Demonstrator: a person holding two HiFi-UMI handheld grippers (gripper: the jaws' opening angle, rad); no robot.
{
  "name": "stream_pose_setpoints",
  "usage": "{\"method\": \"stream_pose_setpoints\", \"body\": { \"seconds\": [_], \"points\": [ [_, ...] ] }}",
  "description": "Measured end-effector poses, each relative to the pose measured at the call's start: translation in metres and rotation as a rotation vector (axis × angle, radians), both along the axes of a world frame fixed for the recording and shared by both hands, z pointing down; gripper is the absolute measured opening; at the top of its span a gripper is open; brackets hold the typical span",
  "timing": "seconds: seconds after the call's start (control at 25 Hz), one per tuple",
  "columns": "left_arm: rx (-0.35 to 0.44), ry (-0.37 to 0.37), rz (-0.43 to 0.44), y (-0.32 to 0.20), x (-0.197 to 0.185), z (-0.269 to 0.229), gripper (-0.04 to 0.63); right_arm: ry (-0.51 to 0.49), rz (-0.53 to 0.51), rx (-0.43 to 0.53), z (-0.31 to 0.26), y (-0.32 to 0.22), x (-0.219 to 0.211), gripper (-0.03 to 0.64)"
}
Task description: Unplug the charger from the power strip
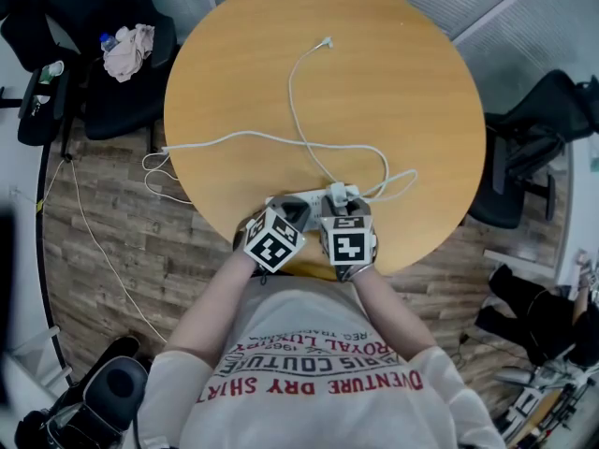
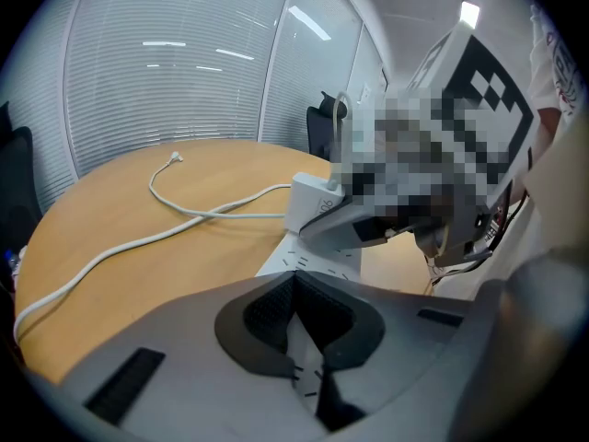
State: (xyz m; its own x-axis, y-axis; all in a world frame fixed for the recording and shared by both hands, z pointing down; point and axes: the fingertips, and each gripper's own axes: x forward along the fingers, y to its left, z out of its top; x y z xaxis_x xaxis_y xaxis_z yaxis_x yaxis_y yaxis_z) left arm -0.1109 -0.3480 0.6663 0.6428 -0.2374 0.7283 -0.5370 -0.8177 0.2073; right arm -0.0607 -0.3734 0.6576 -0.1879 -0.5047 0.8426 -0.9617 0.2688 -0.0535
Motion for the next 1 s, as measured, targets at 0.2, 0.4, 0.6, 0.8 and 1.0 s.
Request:
{"method": "stream_pose_setpoints", "body": {
  "seconds": [0.2, 0.4, 0.6, 0.8, 1.0],
  "points": [
    [0.001, -0.001, 0.005, 0.000, -0.001, 0.002, 0.034, -0.037, -0.001, 0.052, -0.022, -0.006, -0.008, 0.155],
    [-0.005, 0.004, 0.021, 0.001, 0.000, 0.002, 0.034, -0.040, -0.002, 0.078, -0.034, -0.006, -0.005, 0.155],
    [-0.005, 0.026, -0.009, -0.002, -0.004, 0.000, 0.034, -0.022, -0.071, 0.177, -0.064, -0.010, -0.003, 0.155],
    [0.039, 0.040, -0.094, -0.015, -0.014, -0.016, 0.034, -0.086, -0.088, 0.238, -0.094, -0.012, 0.003, 0.155],
    [0.131, 0.089, -0.165, -0.026, -0.020, -0.064, 0.034, -0.138, -0.119, 0.322, -0.128, -0.016, 0.006, 0.155]
  ]
}}
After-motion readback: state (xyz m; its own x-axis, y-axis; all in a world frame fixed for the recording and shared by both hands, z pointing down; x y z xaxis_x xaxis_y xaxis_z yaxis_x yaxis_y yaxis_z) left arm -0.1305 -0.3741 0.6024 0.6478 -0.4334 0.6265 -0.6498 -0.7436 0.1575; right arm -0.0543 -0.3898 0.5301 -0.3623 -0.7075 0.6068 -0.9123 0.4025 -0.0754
